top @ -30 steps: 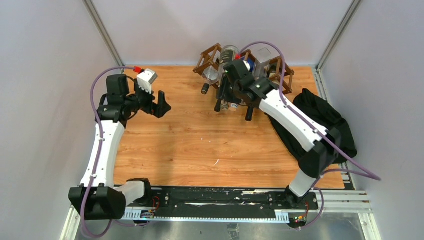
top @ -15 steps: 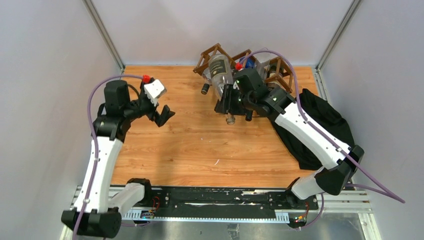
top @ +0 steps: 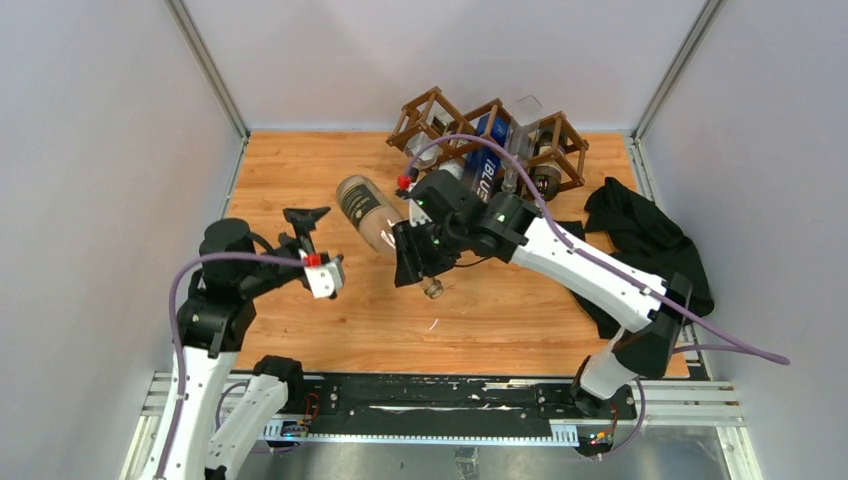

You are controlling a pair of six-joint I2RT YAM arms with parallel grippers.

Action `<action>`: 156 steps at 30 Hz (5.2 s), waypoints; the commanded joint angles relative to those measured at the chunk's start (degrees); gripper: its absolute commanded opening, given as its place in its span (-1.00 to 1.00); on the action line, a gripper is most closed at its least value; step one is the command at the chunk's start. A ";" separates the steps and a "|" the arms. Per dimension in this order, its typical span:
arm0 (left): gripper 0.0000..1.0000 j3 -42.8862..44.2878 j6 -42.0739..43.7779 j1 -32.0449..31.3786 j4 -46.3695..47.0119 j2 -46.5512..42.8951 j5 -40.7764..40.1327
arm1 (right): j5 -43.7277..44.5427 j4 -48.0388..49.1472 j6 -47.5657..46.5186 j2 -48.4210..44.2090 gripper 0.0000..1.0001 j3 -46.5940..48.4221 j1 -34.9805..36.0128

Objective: Take the wine bottle off the wine rack

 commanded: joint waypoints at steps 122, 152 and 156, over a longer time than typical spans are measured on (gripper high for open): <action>0.26 8.06 -89.17 -5.92 29.33 6.56 -5.80 | 35.05 76.62 -27.87 -9.24 -1.00 -35.55 16.05; -1.00 14.42 -80.97 3.85 35.23 21.92 -4.15 | 37.23 68.91 -24.33 -8.86 0.87 -40.41 14.85; -1.00 14.80 -82.10 4.03 36.73 22.80 -3.70 | 36.07 67.99 -23.56 -6.93 0.88 -40.15 14.49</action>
